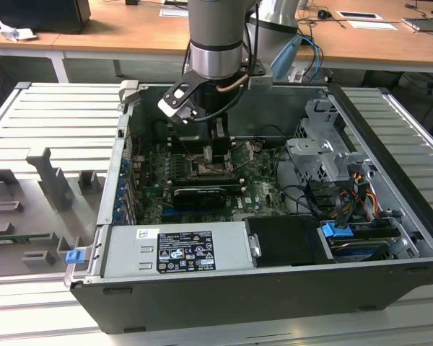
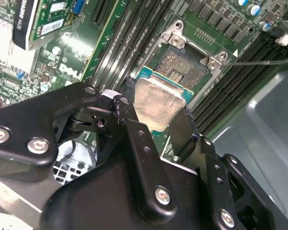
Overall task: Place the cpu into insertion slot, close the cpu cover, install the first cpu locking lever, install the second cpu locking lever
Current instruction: 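Place the cpu into insertion slot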
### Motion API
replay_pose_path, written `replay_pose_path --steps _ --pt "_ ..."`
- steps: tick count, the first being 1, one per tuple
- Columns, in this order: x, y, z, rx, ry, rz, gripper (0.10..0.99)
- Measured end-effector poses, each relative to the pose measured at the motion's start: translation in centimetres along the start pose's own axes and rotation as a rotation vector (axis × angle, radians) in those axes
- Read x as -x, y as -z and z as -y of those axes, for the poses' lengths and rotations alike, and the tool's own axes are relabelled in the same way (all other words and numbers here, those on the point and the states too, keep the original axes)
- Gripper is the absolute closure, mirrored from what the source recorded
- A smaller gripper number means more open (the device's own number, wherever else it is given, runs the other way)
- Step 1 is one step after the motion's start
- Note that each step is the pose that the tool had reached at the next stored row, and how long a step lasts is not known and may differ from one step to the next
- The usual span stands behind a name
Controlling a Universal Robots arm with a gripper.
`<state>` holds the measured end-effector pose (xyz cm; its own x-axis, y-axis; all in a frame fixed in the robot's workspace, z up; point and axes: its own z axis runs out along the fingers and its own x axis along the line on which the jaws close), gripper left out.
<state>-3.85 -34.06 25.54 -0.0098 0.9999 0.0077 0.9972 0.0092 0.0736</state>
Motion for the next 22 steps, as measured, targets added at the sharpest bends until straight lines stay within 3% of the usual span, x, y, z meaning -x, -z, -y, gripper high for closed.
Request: replay_pose_path --steps 5,17,22 --pt "-0.03 -0.81 0.15 0.000 0.000 -0.0022 0.561" --pt "-0.38 -1.40 0.20 0.000 -0.018 -0.0100 0.561" --pt "-0.75 -2.08 0.33 0.000 -0.019 -0.0104 0.561"
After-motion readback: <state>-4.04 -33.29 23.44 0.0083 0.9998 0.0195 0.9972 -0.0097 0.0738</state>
